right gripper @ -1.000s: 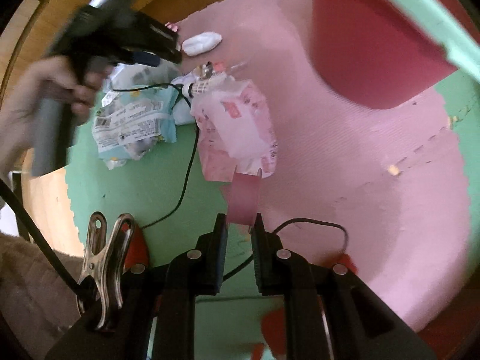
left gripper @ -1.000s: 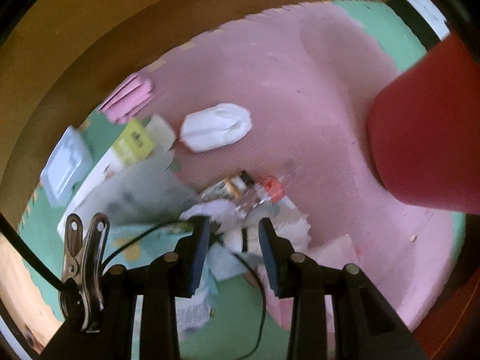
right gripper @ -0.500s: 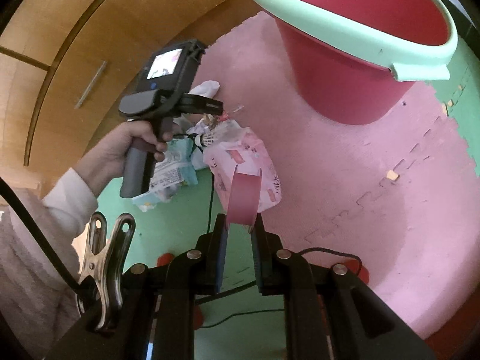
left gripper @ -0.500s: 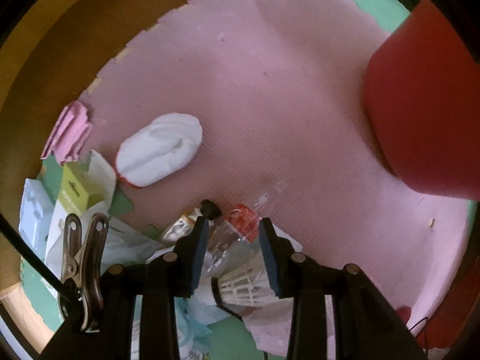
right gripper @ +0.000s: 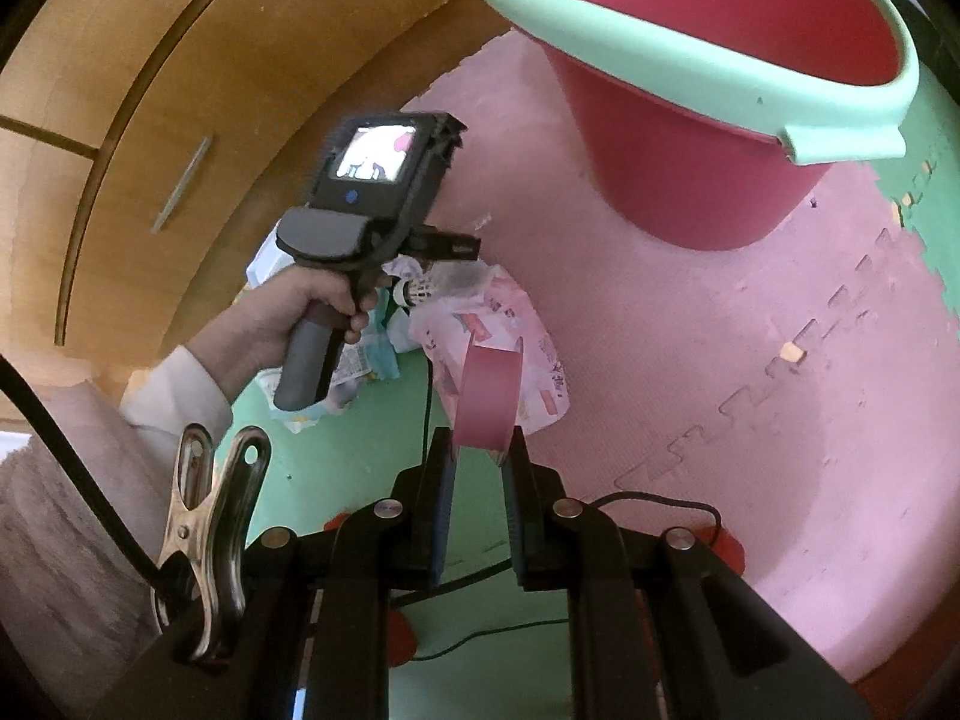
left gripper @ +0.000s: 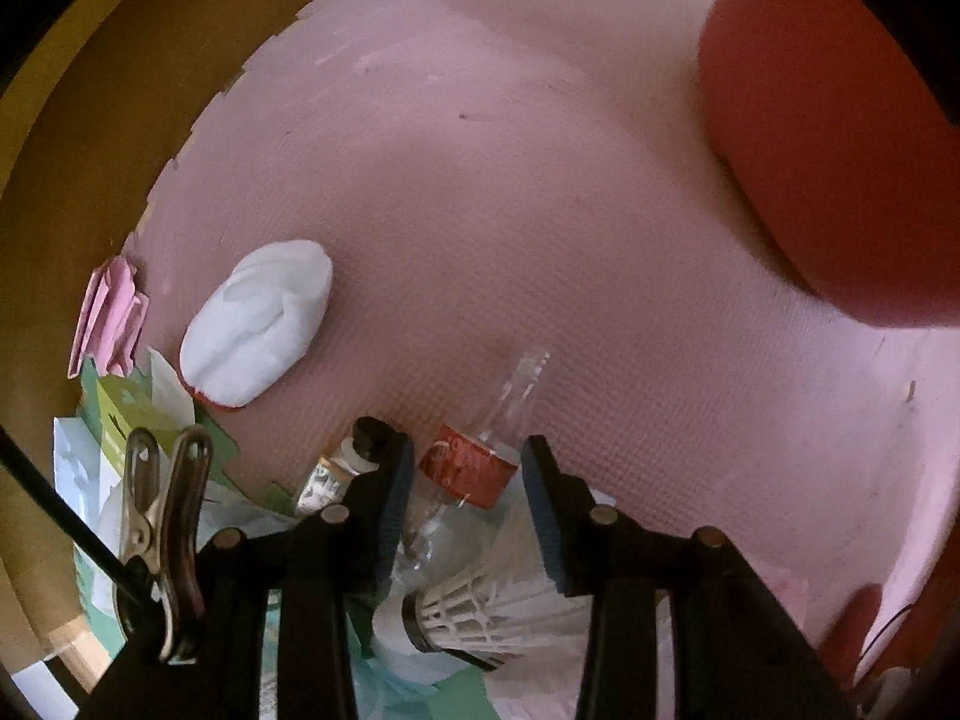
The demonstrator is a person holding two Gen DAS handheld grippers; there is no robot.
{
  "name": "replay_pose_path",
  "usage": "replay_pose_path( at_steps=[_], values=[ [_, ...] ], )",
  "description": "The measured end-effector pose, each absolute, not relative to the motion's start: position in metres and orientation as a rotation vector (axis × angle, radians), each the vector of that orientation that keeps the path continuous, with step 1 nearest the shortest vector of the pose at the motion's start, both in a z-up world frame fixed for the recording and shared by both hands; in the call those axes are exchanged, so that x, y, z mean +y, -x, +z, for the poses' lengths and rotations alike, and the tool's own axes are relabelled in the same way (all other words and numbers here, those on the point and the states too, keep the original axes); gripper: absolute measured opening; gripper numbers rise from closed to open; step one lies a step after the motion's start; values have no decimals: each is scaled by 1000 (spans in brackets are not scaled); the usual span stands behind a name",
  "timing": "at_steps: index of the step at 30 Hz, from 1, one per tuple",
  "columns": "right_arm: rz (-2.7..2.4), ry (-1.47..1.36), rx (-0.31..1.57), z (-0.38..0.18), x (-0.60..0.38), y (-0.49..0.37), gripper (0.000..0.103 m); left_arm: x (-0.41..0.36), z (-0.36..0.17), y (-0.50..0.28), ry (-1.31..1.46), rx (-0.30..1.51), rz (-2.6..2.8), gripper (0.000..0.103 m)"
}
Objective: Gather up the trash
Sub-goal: 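Close the left gripper on the clear bottle with the red label, then carry the clear bottle with the left gripper while the right gripper carries the pink strip over the bucket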
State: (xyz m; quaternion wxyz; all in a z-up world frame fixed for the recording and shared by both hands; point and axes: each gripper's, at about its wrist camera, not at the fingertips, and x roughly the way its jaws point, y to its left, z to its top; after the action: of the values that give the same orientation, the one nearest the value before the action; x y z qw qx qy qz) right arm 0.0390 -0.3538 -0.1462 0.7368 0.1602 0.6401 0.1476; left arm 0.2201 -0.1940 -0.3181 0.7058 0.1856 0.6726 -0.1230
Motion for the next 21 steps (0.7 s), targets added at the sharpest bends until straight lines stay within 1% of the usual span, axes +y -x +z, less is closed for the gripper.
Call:
replay_pose_path(
  at_steps=[4, 10, 14, 21],
  values=[
    [313, -351, 1388, -141, -353, -41, 16, -193, -316, -215, -390, 1502, -263, 36],
    [330, -354, 1336, -123, -353, -46, 16, -166, -285, -213, -283, 1471, -278, 36],
    [346, -343, 1302, -110, -350, -46, 17, -146, -259, -209, -172, 1459, -290, 36],
    [378, -363, 1266, -92, -345, -44, 16, -150, -200, -200, -156, 1381, -286, 36]
  ],
)
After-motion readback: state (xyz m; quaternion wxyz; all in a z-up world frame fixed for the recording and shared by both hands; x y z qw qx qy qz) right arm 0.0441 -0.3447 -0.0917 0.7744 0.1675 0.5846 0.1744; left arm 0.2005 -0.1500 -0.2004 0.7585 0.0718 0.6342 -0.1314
